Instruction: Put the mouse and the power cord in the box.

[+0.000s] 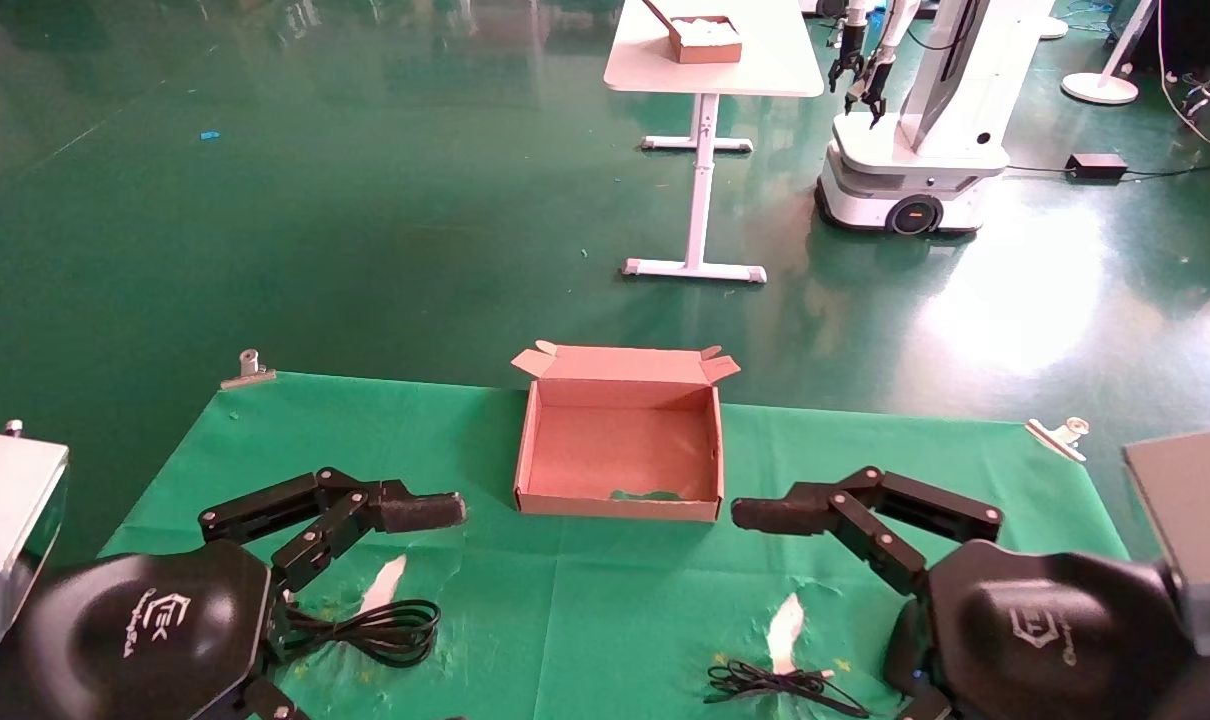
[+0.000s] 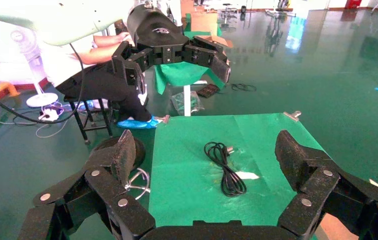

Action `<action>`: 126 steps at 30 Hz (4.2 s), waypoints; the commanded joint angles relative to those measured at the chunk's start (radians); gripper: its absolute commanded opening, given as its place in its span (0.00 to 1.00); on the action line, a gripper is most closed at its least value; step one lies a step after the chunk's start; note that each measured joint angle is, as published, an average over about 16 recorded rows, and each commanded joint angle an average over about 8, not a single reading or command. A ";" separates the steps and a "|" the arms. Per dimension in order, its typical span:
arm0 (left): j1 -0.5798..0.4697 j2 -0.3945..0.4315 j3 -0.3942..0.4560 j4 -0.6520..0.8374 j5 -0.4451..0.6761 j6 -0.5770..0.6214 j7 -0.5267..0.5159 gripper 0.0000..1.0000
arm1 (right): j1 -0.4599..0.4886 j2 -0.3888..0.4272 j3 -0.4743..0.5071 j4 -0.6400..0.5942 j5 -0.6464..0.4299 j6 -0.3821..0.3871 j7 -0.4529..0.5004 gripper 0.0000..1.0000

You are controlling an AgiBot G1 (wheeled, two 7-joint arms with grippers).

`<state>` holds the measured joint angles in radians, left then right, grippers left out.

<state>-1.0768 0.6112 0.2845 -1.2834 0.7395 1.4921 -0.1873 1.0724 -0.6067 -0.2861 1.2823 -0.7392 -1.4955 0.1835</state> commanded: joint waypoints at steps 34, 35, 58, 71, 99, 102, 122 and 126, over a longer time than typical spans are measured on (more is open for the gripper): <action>-0.268 0.112 0.338 -0.034 0.897 -0.063 -0.217 1.00 | 0.137 0.001 -0.210 0.043 -0.580 0.031 0.122 1.00; -0.271 0.118 0.346 -0.031 0.930 -0.074 -0.222 1.00 | 0.140 0.001 -0.211 0.043 -0.582 0.031 0.122 1.00; -0.320 0.386 0.530 0.192 1.584 -0.304 -0.439 1.00 | 0.175 0.050 -0.189 0.051 -0.549 0.004 0.125 1.00; -0.325 0.406 0.534 0.234 1.596 -0.322 -0.435 1.00 | 0.267 -0.041 -0.291 0.055 -0.769 -0.012 0.125 1.00; -0.327 0.407 0.534 0.239 1.595 -0.324 -0.432 1.00 | 0.420 -0.505 -0.544 -0.373 -1.300 0.160 0.079 1.00; -0.327 0.408 0.534 0.240 1.595 -0.324 -0.431 0.82 | 0.420 -0.511 -0.548 -0.379 -1.305 0.162 0.080 0.71; -0.326 0.407 0.534 0.239 1.594 -0.323 -0.431 0.00 | 0.418 -0.502 -0.543 -0.370 -1.297 0.159 0.080 0.00; -0.326 0.407 0.534 0.239 1.594 -0.323 -0.431 0.00 | 0.418 -0.501 -0.543 -0.369 -1.296 0.159 0.079 0.00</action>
<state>-1.4032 1.0183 0.8186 -1.0447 2.3334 1.1689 -0.6187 1.4906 -1.1080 -0.8289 0.9134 -2.0354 -1.3365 0.2628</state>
